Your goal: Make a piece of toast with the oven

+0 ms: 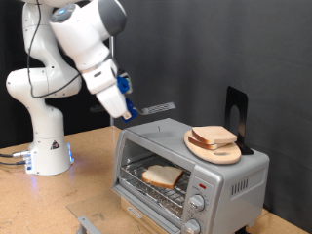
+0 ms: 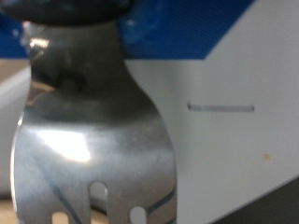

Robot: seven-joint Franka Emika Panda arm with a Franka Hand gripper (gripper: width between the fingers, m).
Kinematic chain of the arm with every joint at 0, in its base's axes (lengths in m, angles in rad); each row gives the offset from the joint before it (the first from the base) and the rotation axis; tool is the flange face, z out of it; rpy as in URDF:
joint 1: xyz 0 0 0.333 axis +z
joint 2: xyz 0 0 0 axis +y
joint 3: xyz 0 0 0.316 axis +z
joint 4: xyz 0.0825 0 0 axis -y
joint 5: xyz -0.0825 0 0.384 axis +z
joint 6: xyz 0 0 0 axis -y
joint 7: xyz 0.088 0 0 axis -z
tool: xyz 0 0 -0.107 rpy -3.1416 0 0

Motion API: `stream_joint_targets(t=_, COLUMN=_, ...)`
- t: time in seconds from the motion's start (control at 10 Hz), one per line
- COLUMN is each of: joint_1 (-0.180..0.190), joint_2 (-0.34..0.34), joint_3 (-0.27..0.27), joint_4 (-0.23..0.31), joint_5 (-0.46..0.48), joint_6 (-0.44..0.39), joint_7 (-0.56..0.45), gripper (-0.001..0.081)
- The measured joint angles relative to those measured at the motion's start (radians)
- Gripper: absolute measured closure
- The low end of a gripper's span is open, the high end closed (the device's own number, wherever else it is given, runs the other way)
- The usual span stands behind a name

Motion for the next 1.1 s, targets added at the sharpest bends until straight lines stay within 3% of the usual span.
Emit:
stream_joint_targets(t=0.6, joint_1=0.063, joint_2=-0.007, joint_3=0.162, joint_4=0.032, joint_5=0.035, joint_6=0.072, joint_7=0.154, gripper=0.0316)
stream_joint_targets(t=1.1, joint_1=0.064, joint_2=0.047, joint_3=0.273, joint_4=0.005, joint_5=-0.024, joint_6=0.171, joint_7=0.257, gripper=0.0316)
